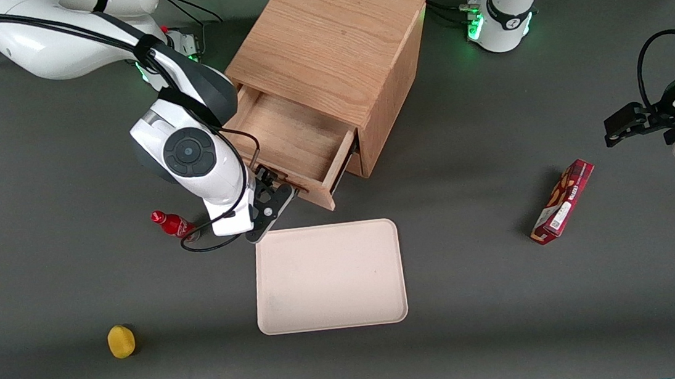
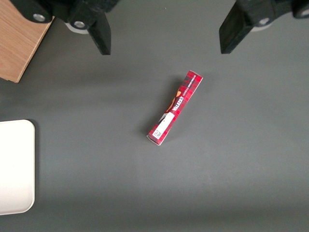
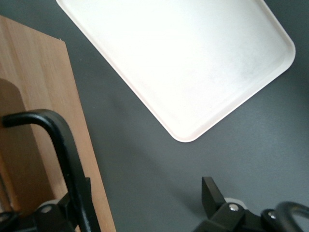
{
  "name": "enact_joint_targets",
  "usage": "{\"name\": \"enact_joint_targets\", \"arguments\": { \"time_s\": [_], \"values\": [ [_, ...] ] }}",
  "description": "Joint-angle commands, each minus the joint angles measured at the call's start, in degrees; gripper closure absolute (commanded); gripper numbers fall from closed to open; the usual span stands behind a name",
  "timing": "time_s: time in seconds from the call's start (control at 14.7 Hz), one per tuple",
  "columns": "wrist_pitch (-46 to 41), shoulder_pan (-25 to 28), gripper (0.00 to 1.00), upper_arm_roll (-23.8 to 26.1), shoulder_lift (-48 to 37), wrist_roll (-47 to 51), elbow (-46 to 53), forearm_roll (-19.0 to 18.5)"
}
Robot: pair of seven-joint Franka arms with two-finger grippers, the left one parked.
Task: Open upper drawer
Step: 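Pull the upper drawer outward by its handle with the right gripper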
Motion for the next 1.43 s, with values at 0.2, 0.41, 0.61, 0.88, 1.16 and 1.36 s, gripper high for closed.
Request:
{"name": "enact_joint_targets", "arguments": {
  "time_s": [0.2,0.41,0.61,0.88,1.16,1.36],
  "values": [
    [0.6,0.7,0.0,-1.0,3.5,0.5,3.1,-4.2],
    [0.5,0.8,0.0,-1.3,3.9,0.2,4.5,-4.5],
    [0.5,0.9,0.0,-2.3,3.9,0.1,5.5,-5.5],
    [0.5,1.0,0.0,-2.5,3.9,0.1,6.8,-6.5],
    [0.5,1.0,0.0,-3.1,4.2,0.0,7.8,-7.5],
    [0.5,1.0,0.0,-3.3,4.3,-0.8,9.0,-8.4]
  ]
}}
